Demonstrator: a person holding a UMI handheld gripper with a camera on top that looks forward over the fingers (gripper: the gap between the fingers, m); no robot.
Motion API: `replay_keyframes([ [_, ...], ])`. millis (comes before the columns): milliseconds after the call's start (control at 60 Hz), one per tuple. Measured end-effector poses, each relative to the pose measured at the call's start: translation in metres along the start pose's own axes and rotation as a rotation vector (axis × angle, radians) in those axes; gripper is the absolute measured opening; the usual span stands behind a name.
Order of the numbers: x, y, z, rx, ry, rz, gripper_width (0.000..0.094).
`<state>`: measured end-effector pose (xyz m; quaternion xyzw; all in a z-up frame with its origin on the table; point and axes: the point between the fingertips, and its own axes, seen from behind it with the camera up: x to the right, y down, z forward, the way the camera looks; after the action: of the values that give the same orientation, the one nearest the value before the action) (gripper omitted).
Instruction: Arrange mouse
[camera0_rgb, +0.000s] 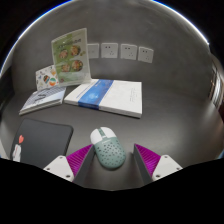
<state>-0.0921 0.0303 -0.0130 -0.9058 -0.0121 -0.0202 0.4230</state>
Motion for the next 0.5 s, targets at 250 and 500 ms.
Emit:
replay_keyframes([
  [250,-0.048,-0.024,0.023,0.016,0.033,0.107,0.053],
  [500,-0.094,-0.03,0.004,0.064,0.0,0.093,0.044],
])
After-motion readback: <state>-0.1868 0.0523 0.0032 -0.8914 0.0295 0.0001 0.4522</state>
